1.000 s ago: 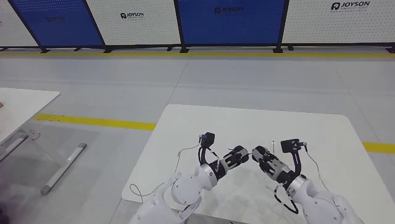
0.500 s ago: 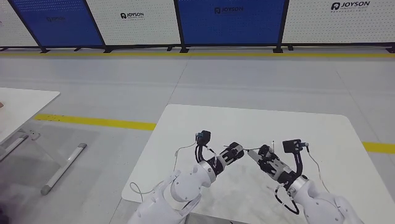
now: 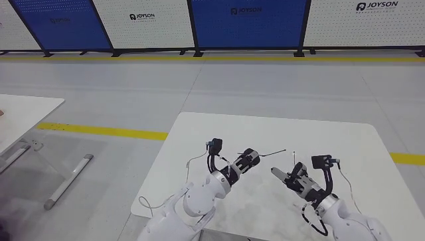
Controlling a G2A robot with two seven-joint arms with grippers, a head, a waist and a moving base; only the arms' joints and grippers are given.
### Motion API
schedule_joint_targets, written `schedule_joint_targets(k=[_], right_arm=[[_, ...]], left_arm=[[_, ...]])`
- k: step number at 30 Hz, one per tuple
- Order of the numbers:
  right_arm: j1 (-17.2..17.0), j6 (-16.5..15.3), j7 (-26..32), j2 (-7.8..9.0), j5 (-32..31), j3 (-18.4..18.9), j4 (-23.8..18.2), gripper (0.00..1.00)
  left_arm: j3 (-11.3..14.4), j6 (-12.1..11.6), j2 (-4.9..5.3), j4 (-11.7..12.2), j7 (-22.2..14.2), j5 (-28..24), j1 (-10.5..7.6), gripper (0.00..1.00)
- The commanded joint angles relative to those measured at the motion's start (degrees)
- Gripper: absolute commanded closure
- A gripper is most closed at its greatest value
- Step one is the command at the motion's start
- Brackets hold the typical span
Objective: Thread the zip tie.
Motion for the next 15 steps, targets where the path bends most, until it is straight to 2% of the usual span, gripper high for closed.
schedule_joint_targets(k=[1,3,6,8,13,15], right_arm=[[0.0,0.0,0.0,0.0,0.0,0.0,0.0,0.0],[0.21,0.74,-0.89,-0.01,-1.37,-0.09,0.02,0.0],[0.61,2.19,-3.7,0.1,-7.6,-0.04,-0.02,0.0],[1.0,1.52,-5.1,0.19,-11.43,-0.29,0.16,0.0],[2.16,-0.26,-7.15,0.62,-22.69,-0.67,0.95,0.0],[2.11,-0.71,-8.25,0.63,-24.31,-1.01,1.45,0.0]], left_arm=[[0.02,-0.04,-0.01,0.0,0.04,-0.12,0.05,1.0],[-0.27,0.88,-0.17,-0.23,1.22,-1.77,0.21,1.0],[-0.93,2.19,-0.44,-0.65,1.45,-6.23,0.26,1.0],[-1.55,2.8,-0.54,-0.81,1.06,-8.95,0.25,1.0],[-2.38,4.69,-0.72,-0.81,-2.88,-16.31,-0.11,1.0],[-2.51,4.89,-0.71,-0.64,-3.83,-17.15,-0.38,1.0]])
